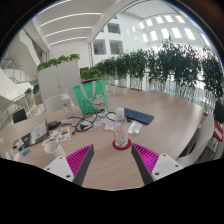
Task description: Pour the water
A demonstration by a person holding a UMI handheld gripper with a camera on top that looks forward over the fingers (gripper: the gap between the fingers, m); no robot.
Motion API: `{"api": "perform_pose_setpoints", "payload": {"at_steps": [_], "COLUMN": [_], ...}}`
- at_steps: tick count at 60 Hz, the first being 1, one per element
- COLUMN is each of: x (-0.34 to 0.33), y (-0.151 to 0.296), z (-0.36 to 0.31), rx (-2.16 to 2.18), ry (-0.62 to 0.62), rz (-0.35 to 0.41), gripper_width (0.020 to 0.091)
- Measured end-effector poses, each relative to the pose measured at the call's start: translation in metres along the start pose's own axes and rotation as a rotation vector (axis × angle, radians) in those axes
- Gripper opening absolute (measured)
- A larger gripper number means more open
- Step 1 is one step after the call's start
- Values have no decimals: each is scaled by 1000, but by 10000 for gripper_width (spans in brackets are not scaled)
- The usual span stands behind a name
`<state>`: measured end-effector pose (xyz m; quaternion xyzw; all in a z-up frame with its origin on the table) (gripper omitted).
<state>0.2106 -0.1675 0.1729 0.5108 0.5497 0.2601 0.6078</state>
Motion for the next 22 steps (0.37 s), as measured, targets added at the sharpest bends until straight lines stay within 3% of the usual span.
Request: {"api": "perform_pose_setpoints", "payload": {"at_steps": [10, 22], "x": [-97, -172], "y": [17, 26], "z": [-50, -65], "rx": [-31, -72], "ry": [-50, -67], "rz": [-23, 0], "gripper_width": [836, 829]}}
Point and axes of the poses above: the point between the fingertips, and its own axes, seen from behind it with the camera up: z to the right, y up, x forward, the way the camera looks, the point moved 10 cm from there along -x, backward, against the way the camera looks, and after that the axes turned 4 degrees about y, right-handed, at the moved point
